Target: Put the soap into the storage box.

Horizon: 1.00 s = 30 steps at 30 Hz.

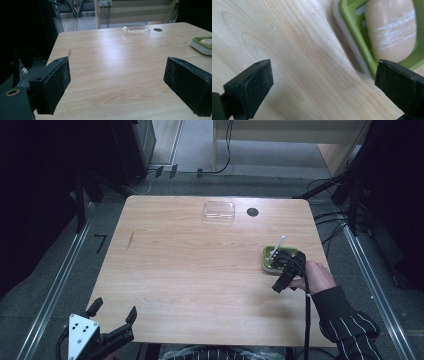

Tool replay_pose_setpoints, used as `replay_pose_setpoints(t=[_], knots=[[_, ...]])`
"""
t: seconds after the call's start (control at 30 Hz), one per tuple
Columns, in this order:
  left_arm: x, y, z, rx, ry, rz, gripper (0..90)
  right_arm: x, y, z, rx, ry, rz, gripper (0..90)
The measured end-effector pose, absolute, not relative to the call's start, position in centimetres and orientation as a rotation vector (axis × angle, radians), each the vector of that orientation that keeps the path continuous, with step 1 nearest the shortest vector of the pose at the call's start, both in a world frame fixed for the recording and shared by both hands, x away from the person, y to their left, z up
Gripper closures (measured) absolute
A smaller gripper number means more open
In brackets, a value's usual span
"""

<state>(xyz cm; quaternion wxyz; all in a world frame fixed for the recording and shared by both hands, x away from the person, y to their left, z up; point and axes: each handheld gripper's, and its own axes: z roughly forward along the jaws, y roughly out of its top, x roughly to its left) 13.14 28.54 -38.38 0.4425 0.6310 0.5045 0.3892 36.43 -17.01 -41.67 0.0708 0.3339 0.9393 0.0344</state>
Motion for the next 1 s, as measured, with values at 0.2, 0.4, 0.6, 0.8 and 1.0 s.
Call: replay_pose_setpoints(t=[0.2, 0.4, 0.6, 0.8, 1.0], knots=[[13.5, 28.3, -38.4, 1.572, 1.242, 0.956, 7.2, 35.5, -17.7, -42.2, 1.042, 2.826, 0.134, 2.7], [13.9, 28.1, -38.4, 1.581, 1.227, 0.945, 7.2, 34.1, -18.3, -43.2, 1.075, 2.835, 0.102, 2.7], [14.4, 27.9, -38.4, 1.589, 1.212, 0.937, 7.2, 32.9, -19.1, -43.8, 1.097, 2.835, 0.091, 2.7], [14.7, 27.7, -38.4, 1.596, 1.201, 0.926, 7.2, 31.8, -20.1, -44.4, 1.134, 2.826, 0.078, 2.9], [15.0, 27.5, -38.4, 1.603, 1.189, 0.922, 7.2, 30.8, -20.9, -45.1, 1.158, 2.827, 0.051, 3.0]])
